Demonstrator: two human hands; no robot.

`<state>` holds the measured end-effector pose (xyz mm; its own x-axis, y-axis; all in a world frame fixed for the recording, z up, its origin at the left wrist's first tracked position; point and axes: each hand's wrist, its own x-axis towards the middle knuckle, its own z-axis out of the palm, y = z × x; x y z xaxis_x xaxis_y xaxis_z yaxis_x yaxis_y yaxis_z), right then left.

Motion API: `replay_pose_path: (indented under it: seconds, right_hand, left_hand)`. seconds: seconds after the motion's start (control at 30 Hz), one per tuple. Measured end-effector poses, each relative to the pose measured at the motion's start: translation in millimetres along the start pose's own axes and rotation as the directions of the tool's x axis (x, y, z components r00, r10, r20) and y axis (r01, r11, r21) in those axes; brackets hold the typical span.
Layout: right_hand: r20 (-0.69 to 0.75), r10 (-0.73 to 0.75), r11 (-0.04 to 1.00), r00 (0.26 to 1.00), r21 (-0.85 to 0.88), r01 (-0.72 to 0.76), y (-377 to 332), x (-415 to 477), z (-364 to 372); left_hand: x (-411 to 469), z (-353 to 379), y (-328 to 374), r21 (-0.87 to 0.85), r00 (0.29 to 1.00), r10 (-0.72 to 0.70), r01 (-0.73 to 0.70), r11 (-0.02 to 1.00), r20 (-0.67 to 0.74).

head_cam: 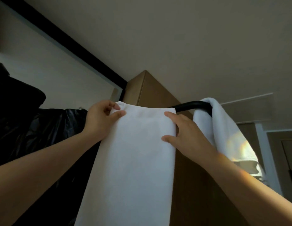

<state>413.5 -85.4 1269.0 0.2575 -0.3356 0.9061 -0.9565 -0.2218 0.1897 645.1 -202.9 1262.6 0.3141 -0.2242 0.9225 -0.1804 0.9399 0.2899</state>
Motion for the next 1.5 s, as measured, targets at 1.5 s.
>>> replay_pose_path:
  seconds: [1.5]
  right_hand:
    - [0.171, 0.087, 0.927, 0.981, -0.375, -0.016, 53.4, 129.7, -44.5]
  left_hand:
    - [31.3, 134.1, -45.0, 0.128, 0.964, 0.001, -0.036, 0.991, 0.265]
